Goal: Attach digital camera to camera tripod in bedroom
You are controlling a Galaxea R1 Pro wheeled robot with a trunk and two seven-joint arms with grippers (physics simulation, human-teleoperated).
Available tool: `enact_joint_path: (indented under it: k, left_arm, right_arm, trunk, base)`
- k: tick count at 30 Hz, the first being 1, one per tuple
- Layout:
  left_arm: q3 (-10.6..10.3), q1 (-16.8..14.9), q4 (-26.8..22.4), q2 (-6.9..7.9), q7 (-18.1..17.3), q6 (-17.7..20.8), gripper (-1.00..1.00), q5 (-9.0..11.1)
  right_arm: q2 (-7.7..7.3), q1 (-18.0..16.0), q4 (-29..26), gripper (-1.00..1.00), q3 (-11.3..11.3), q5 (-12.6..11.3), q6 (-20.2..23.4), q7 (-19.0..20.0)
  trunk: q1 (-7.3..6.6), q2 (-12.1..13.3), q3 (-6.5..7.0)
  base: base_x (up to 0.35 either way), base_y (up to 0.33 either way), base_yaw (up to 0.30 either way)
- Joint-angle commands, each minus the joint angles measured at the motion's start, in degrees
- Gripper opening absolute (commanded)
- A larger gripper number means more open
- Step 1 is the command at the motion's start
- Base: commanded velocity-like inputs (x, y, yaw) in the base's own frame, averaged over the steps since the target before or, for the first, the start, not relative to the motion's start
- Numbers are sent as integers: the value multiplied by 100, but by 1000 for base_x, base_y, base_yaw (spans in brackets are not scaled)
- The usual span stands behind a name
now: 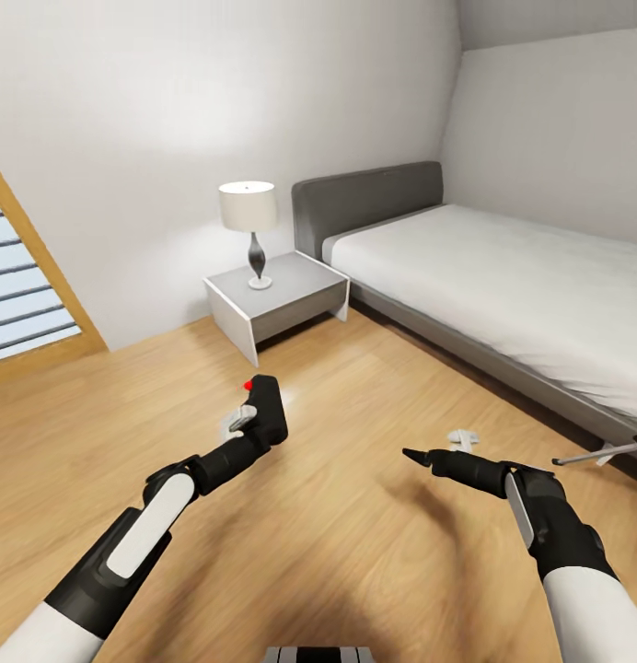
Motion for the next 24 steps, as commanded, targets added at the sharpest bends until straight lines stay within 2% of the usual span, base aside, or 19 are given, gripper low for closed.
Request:
enact_joint_path:
  k: [1, 4, 12, 13, 18, 19, 24]
  left_arm:
    - [-23, -4, -9, 3, 88, 9, -100, 44]
    - [-57, -4, 20, -5, 239, 6, -100, 44]
    - [-47, -4, 107, -3, 296, -11, -100, 60]
    - [-31, -4, 399, -7, 515, -39, -100, 63]
    - [-50, -4, 618, -11, 868, -60, -100, 54]
    - [-53, -4, 648, -12, 1033, -69, -100, 50]
    - [-56, -4, 661, -13, 1173, -87, -100, 47]
  right_arm:
    - [4, -4, -5, 100, -16, 30, 37, 17]
    - [-1, -4, -5, 100, -3, 49, 145, -62]
    - [5, -4, -5, 100, -2, 57, 222, -85]
    - [6, -4, -5, 100, -3, 60, 229, -227]
    - [5, -4, -5, 100, -12, 58, 230, -346]
    - [1, -4, -5, 100, -12, 59, 230, -372]
    - [-1, -4, 6, 100, -2, 58, 232, -397]
  trunk:
    - [-3, 0, 18]
    - [-11, 4, 84]
    - [-32, 14, 262]
    - [-34, 16, 284]
    - [-47, 22, 395]
    - [-50, 24, 417]
    - [-63, 30, 527]
  base:
    - [0, 0, 0]
    - [0, 0, 0]
    - [0, 0, 0]
    - [0, 0, 0]
    - [0, 0, 0]
    - [0, 0, 0]
    - [0, 0, 0]
